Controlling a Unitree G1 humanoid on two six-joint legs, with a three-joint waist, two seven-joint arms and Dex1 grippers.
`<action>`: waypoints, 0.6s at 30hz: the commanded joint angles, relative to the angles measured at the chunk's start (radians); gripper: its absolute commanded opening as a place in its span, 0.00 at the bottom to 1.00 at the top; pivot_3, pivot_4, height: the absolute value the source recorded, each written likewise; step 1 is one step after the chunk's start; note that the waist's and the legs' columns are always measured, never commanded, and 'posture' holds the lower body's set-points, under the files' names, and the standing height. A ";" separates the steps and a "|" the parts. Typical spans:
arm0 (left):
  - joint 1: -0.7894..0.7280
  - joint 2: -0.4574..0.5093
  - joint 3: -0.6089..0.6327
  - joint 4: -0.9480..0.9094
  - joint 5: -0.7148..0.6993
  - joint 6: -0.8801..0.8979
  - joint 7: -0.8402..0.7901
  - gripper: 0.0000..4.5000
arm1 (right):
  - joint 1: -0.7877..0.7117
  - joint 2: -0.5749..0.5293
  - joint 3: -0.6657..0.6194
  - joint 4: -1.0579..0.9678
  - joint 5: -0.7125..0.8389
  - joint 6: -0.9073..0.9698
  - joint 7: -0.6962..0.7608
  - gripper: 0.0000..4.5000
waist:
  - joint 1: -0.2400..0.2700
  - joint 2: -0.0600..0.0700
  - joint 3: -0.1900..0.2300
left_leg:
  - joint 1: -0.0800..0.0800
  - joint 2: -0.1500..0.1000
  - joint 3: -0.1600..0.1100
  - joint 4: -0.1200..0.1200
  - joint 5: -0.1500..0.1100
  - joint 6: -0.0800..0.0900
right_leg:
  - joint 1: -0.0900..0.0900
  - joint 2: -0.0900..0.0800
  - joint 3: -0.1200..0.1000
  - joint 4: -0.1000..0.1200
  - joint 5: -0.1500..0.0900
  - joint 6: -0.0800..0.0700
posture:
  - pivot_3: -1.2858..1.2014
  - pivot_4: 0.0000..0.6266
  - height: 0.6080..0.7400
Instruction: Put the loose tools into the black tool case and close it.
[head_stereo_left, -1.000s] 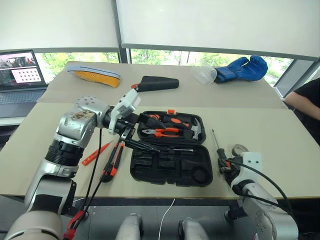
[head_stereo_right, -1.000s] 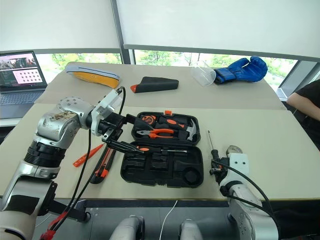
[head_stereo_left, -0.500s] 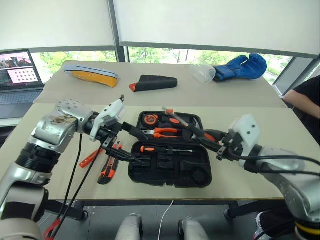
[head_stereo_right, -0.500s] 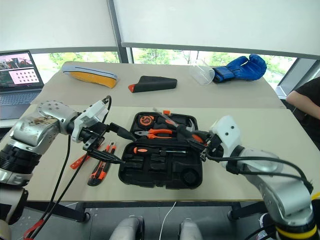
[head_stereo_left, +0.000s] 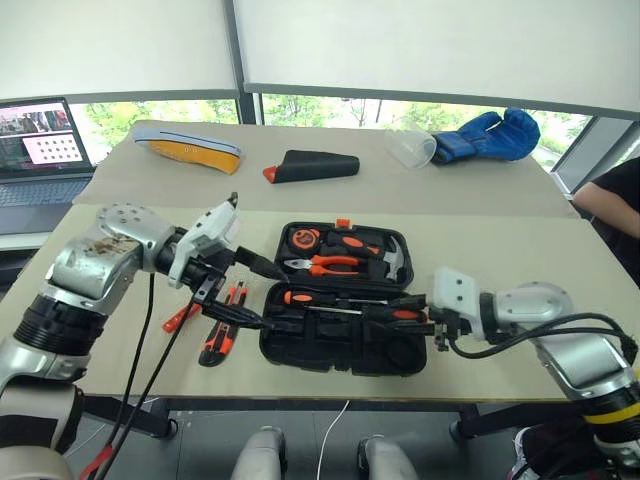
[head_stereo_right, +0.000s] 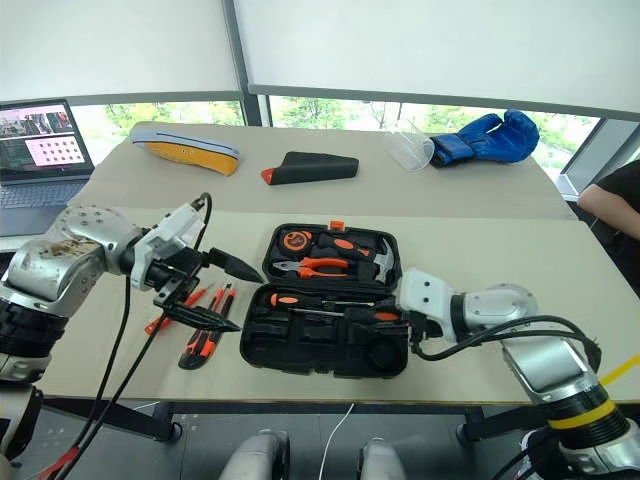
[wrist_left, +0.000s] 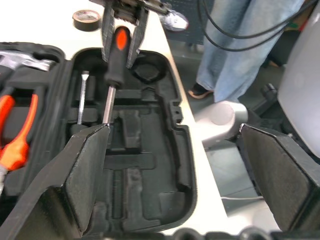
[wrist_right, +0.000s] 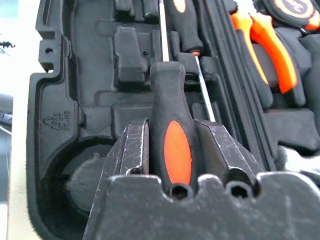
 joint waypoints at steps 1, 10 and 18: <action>-0.006 -0.004 0.036 0.002 0.021 -0.011 -0.005 1.00 | -0.032 0.002 -0.012 0.045 -0.035 -0.083 0.021 0.24 | 0.000 0.000 0.000 | 0.000 0.000 0.000 0.000 0.000 0.000 | 0.000 0.000 0.000 0.000 0.000 0.000 | 0.52 0.24 1.00; -0.011 -0.040 0.043 0.010 0.054 -0.016 -0.002 1.00 | -0.045 0.047 -0.059 0.013 0.037 0.000 0.020 0.83 | 0.000 0.000 0.000 | 0.000 0.000 0.000 0.000 0.000 0.000 | 0.000 0.000 0.000 0.001 0.000 0.000 | 0.52 0.24 1.00; -0.018 -0.059 0.043 0.030 0.076 -0.029 -0.011 1.00 | -0.080 0.130 -0.060 -0.022 0.064 0.134 -0.054 0.65 | -0.001 0.000 0.000 | 0.001 0.000 0.000 0.000 0.000 0.000 | 0.000 0.000 0.000 0.002 0.000 0.000 | 0.52 0.24 1.00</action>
